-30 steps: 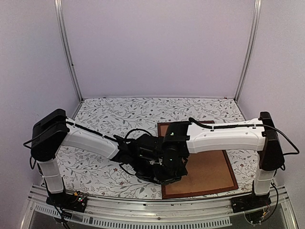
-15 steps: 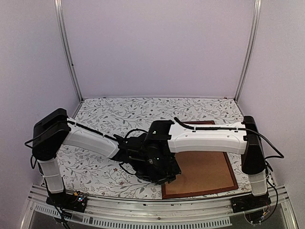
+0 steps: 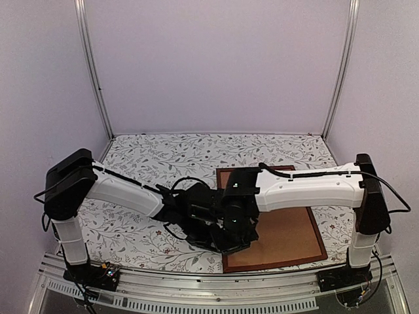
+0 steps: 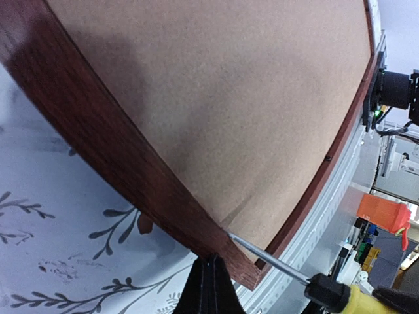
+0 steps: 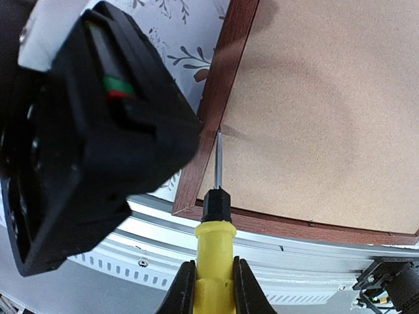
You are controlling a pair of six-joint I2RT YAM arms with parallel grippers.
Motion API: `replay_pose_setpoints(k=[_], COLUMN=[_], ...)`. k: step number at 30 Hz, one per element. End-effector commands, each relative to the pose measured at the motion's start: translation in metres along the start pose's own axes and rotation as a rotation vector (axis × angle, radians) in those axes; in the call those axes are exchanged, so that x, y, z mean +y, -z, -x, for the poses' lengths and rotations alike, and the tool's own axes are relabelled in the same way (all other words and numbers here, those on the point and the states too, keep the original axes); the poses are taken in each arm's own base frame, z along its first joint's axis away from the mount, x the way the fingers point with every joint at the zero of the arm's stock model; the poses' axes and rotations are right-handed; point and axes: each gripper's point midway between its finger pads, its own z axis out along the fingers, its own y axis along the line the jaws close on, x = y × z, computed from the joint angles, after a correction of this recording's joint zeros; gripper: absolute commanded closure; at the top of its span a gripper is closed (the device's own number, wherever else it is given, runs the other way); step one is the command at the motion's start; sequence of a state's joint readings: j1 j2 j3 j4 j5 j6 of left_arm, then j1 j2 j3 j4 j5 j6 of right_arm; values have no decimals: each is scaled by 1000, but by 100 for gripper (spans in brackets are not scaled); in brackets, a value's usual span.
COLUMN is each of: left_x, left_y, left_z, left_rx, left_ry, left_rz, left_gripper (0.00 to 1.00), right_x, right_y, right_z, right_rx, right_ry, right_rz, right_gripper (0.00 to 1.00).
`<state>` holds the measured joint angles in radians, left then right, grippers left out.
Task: Take the photo out of the frame
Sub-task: Release the fastener from the backboard.
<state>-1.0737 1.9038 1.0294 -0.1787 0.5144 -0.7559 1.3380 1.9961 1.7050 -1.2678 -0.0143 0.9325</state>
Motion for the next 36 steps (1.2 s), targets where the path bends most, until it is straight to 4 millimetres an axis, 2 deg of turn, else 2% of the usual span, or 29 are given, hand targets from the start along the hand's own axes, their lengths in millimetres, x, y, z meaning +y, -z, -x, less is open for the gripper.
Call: replay_pose_setpoints(k=[1,7,14,20,29,33,36], left_x=[29,37,39,29,1,-10,-14], left_y=[-34,-30,-17,-2,13,28,42], left_z=[-26,-27,-22,-12,1,9,16], left_rx=[50,44,12,-35,-96,-144,-183], left_ry=[-14,10,30,38,31,33,40], left_rz=[84,116,169,191,191,198,211], left_gripper=[100,100,100,100,100,100,99], right_x=[68,48,19,-1,-32,-49,-58], right_y=[-10,10,23,30,43,49,56], right_z=[14,10,10,3,-8,-2,10], right_rx=[-62,-99,-158,-191,-246,-273,-299], right_ry=[78,46,19,24,-6,-36,-46], right_rz=[350,371,363,366,376,398,442], right_gripper=[100,100,100,100,100,100,100])
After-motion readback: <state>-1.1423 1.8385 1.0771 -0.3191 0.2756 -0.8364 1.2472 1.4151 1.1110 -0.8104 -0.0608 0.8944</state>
